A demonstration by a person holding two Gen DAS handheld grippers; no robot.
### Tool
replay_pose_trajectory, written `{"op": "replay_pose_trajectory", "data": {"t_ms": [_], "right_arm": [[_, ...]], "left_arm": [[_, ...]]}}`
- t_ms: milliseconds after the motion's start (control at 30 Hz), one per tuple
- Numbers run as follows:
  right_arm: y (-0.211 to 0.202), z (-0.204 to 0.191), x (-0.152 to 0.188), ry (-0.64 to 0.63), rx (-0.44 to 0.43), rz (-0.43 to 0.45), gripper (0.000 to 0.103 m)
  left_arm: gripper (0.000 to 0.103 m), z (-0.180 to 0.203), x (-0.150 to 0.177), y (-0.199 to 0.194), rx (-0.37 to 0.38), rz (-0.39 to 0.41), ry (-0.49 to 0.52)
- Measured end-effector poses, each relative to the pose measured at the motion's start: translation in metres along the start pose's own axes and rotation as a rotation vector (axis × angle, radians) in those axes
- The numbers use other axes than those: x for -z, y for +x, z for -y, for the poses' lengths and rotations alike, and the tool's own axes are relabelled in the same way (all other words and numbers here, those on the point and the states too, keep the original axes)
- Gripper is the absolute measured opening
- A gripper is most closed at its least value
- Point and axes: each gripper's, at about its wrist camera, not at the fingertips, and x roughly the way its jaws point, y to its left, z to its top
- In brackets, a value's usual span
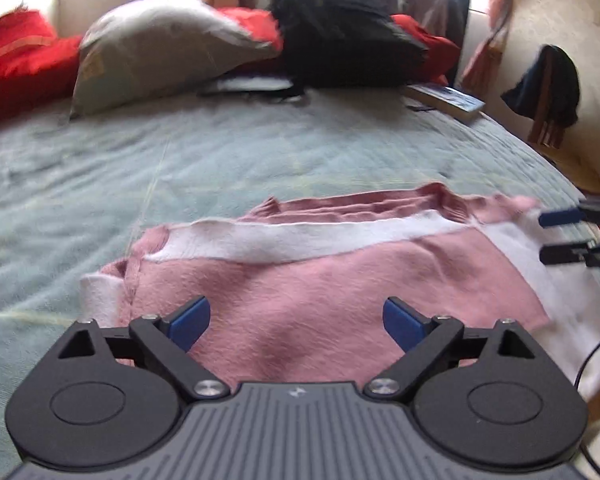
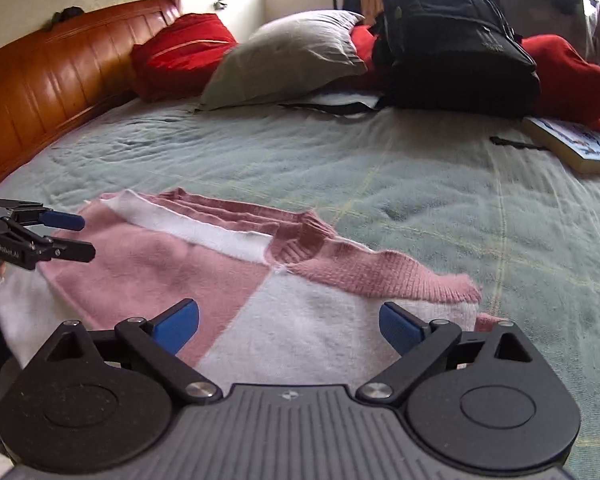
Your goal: Fold clothes
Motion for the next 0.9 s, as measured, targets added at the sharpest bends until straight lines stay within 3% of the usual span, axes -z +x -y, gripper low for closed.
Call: {"op": "replay_pose_trajectory", "data": {"t_ms": [133, 233, 433, 533, 633, 767, 867, 900], "right_arm": [[0.015, 0.016, 0.010, 0.038, 0.014, -0.031, 0.100], [0.012, 0.021, 0.012, 0.061, -0.027, -0.010, 0.103], [-0.003, 0.016, 0.001, 0.055, -0.032, 0.050, 0.103], [0.009, 0.027, 0.003, 0.084, 0.027, 0.015, 0.103], [0.015, 0.040, 0.010, 0.125, 0.007, 0.005, 0.103], [-0.006, 0.043, 0.004, 0.130, -0.026, 0.032, 0.103], [-0.031, 0.048, -0.001, 0.141, -0.059, 0.062, 0.103], [-0.036, 0.049, -0.001, 0.157, -0.110, 0.056, 0.103]], "left_arm": [[0.093, -0.021, -0.003, 0.010, -0.021, 0.020, -0.079], [0.093, -0.022, -0.015, 0.004, -0.043, 0.009, -0.121], [0.094, 0.011, -0.032, 0.005, -0.013, 0.025, 0.029], [0.094, 0.007, -0.030, 0.029, -0.053, -0.030, 0.000], [0.095, -0.001, -0.028, 0.044, -0.113, -0.061, -0.041], [0.095, 0.012, -0.033, 0.027, -0.137, -0.063, 0.014], [0.096, 0.024, -0.030, 0.001, -0.094, -0.034, 0.039], [0.097, 0.028, -0.028, -0.007, -0.071, -0.029, 0.038]]}}
